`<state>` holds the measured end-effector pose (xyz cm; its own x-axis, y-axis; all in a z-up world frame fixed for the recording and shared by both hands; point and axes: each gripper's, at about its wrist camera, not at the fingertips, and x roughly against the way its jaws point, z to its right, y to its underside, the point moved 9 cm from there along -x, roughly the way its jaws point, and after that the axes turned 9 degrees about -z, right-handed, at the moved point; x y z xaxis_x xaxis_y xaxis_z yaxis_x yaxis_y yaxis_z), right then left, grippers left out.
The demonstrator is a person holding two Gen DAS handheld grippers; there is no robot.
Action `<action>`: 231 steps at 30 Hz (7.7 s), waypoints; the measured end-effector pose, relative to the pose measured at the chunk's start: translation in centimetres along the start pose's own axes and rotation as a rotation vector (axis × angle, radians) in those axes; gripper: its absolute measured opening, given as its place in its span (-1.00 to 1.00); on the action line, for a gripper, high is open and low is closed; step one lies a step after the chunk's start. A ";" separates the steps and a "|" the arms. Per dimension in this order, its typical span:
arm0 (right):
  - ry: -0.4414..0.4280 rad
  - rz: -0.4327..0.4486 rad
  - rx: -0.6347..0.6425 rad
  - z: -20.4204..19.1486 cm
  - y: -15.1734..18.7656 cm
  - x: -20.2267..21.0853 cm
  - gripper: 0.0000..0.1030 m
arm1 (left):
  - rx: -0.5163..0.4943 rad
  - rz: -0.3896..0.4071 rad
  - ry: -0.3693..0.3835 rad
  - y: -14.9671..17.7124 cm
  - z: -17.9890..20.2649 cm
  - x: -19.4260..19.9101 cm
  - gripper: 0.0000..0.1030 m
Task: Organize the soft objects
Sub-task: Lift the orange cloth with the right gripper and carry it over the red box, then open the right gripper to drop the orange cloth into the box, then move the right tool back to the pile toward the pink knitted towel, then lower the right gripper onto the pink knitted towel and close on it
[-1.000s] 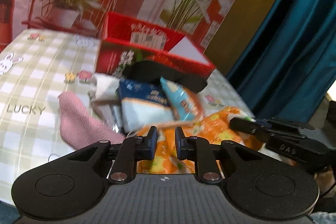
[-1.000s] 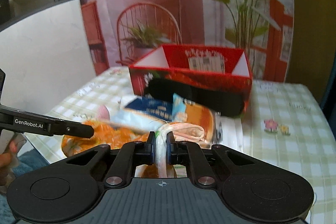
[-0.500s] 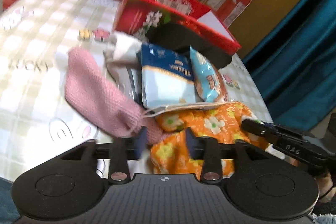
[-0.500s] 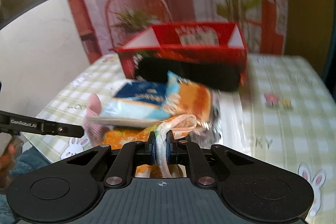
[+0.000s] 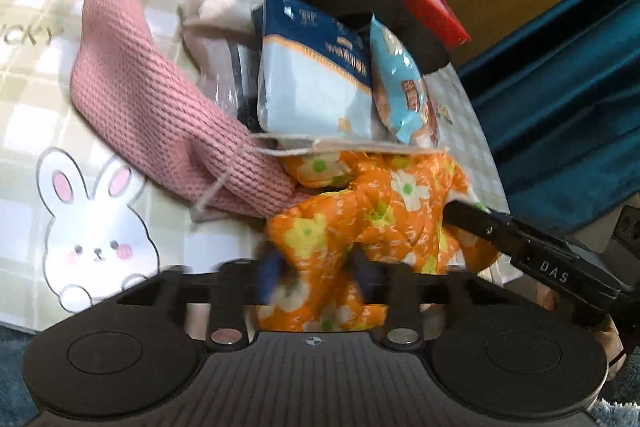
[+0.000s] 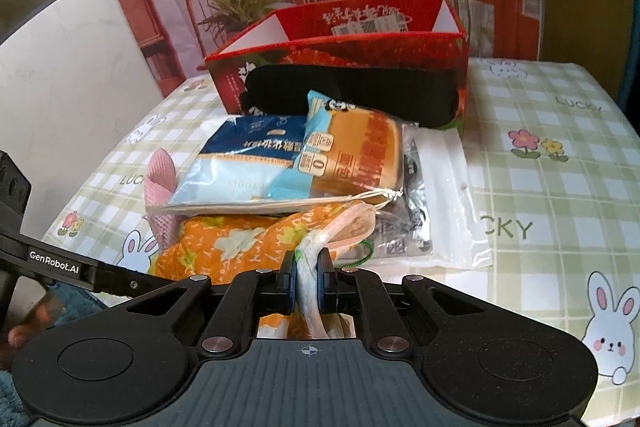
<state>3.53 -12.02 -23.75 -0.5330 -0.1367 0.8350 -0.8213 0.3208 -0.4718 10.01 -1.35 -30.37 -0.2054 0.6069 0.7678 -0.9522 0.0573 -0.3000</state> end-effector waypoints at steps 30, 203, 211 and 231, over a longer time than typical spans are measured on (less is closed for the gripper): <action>-0.006 0.247 0.109 -1.8 -5.6 6.9 -0.82 | -0.325 0.389 -0.075 -5.6 8.8 10.0 -0.69; 0.230 -0.031 0.133 2.4 -0.7 -4.9 0.99 | -0.122 0.318 -0.302 -3.8 -4.9 5.5 0.80; 0.228 -0.005 0.113 2.8 -0.8 -4.0 0.89 | -0.109 0.314 -0.292 -3.6 -5.1 5.4 0.69; 0.195 0.011 0.068 3.1 -0.5 -3.0 0.61 | -0.056 0.288 -0.255 -2.9 -6.0 5.1 0.54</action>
<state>4.92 -14.70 -26.92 -0.4980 0.0531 0.8656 -0.8308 0.2567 -0.4938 13.04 6.35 -29.01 -0.5190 0.3886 0.7613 -0.8348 -0.0393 -0.5491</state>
